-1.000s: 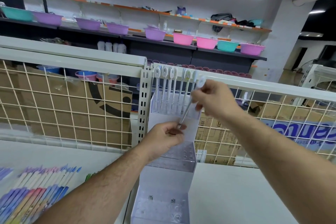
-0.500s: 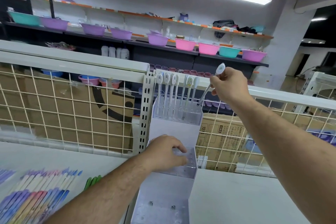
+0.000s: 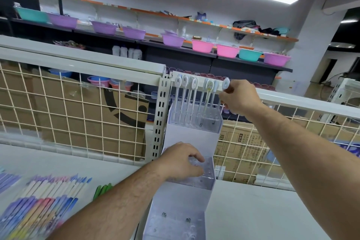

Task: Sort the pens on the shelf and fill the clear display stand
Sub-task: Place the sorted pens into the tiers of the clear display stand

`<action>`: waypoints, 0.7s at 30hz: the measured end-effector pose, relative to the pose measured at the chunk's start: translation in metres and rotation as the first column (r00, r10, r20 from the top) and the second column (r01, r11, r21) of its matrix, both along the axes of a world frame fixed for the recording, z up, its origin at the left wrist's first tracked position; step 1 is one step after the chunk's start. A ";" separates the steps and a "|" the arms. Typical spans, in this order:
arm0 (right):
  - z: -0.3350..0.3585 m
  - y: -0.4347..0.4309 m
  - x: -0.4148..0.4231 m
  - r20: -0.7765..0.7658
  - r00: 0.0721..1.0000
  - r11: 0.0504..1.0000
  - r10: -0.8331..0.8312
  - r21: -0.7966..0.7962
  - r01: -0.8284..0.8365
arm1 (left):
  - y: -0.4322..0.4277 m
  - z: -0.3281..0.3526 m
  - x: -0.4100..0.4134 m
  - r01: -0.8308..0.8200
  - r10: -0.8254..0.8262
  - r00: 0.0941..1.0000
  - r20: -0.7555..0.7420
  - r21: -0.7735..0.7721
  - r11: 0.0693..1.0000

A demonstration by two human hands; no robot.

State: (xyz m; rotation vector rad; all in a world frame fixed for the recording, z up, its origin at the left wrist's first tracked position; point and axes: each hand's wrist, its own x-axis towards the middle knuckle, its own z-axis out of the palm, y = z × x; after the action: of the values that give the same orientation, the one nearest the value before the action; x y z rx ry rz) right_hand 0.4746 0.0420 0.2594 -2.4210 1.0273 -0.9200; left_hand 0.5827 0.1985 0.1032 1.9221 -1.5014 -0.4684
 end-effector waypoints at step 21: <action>-0.051 0.047 -0.054 -0.065 0.994 0.995 -0.086 -0.052 0.083 | 0.002 -0.002 -0.001 0.046 -0.042 0.994 0.103 -0.042 0.998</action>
State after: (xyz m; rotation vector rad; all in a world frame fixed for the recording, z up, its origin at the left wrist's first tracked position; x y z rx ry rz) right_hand 0.4205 0.0887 0.2083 -2.4814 1.1517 -0.9072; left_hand 0.5817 0.2005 0.1016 1.9067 -1.6086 -0.3580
